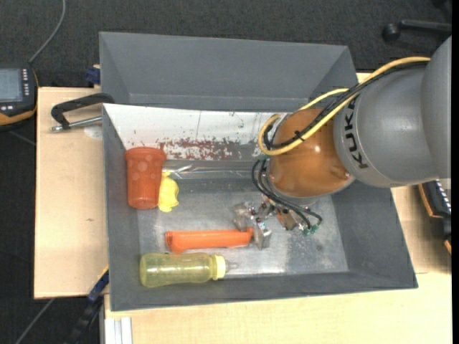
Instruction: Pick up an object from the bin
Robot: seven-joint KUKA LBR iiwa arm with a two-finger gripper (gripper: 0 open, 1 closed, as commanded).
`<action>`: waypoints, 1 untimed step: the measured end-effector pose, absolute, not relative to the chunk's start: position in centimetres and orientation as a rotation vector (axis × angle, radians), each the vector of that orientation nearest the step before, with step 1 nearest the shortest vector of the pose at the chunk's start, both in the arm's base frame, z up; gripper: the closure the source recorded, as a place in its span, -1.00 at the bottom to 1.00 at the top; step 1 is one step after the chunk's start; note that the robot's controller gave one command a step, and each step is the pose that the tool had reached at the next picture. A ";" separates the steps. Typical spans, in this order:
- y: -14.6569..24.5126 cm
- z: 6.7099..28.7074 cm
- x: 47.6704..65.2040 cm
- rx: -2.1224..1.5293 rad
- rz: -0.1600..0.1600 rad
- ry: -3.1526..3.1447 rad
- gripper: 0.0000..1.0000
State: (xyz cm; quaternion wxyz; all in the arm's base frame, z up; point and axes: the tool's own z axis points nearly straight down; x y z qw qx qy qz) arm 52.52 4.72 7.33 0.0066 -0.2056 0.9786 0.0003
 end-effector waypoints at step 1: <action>4.7 7.3 52.5 -0.643 0.001 3.062 1.00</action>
Offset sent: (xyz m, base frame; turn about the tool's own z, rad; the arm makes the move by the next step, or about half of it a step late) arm 0.0227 0.0194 -0.0033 -0.0130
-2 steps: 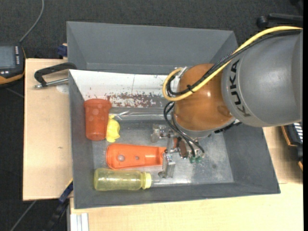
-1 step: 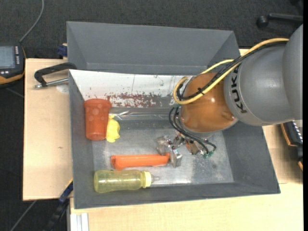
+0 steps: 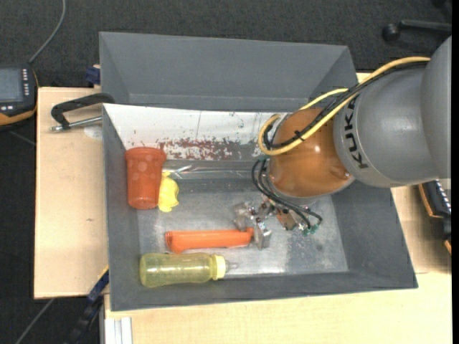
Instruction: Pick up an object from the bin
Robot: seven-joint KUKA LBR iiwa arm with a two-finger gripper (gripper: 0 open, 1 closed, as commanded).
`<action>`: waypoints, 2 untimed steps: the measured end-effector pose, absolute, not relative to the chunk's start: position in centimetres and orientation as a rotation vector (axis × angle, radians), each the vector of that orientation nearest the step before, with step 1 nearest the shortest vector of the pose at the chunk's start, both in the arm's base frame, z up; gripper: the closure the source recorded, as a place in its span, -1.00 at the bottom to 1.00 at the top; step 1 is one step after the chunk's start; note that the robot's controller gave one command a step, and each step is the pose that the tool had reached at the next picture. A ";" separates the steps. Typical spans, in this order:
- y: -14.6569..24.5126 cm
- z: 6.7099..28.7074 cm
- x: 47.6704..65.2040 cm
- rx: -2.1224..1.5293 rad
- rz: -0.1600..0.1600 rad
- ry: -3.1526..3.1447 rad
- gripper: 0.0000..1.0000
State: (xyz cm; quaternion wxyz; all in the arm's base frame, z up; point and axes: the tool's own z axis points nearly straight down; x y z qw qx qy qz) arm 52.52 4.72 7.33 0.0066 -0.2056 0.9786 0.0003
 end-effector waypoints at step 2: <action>8.3 17.0 51.7 -0.624 0.003 3.061 1.00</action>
Offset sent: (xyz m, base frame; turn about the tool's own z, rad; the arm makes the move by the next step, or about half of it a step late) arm -0.0096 0.0346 0.0955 0.0121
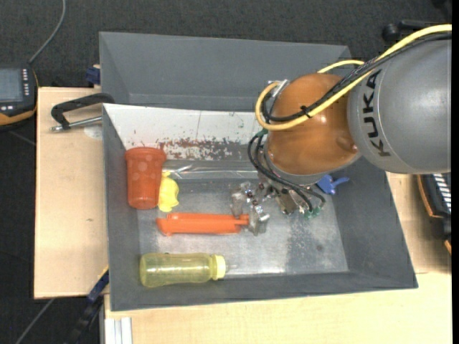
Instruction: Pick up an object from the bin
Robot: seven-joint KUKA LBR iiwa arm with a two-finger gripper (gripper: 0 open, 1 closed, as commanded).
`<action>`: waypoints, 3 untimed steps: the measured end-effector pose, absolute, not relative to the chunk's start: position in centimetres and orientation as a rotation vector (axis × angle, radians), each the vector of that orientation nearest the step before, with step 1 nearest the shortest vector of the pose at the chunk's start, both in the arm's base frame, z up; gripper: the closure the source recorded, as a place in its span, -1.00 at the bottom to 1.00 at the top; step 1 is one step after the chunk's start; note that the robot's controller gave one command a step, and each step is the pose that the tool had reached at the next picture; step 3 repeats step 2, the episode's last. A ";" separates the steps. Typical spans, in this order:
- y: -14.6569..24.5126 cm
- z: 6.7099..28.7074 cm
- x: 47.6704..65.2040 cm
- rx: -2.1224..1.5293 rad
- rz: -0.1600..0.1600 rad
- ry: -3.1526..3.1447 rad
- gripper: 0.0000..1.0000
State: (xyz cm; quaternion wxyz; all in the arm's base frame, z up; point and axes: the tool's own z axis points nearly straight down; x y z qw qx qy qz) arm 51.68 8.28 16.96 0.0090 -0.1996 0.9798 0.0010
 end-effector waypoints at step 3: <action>8.9 32.1 51.2 -0.623 0.004 3.054 1.00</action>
Offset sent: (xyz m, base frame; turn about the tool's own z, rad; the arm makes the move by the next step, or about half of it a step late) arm -0.0056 0.0057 0.1504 -0.0007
